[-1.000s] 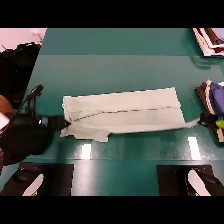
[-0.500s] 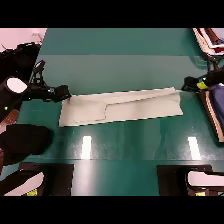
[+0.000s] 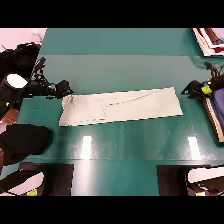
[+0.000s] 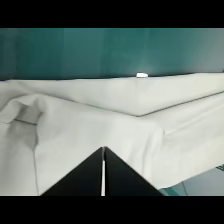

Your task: Fold the shirts.

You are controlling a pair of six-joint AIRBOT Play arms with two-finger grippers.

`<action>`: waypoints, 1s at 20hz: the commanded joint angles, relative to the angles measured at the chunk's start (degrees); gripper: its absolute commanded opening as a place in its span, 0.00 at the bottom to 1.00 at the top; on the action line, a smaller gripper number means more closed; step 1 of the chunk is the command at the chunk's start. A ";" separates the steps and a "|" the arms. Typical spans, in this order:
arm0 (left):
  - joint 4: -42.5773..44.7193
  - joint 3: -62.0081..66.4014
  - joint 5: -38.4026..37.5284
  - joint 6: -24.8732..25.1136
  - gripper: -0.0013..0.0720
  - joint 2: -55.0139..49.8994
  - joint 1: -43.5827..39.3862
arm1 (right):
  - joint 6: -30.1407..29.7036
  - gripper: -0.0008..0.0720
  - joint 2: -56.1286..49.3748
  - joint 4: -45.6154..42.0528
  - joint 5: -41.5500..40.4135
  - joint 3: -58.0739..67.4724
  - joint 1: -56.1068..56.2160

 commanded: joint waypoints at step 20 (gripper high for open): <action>-6.86 32.33 1.97 -1.42 0.05 -38.14 -30.99 | -7.13 0.03 9.97 19.41 4.55 7.58 9.33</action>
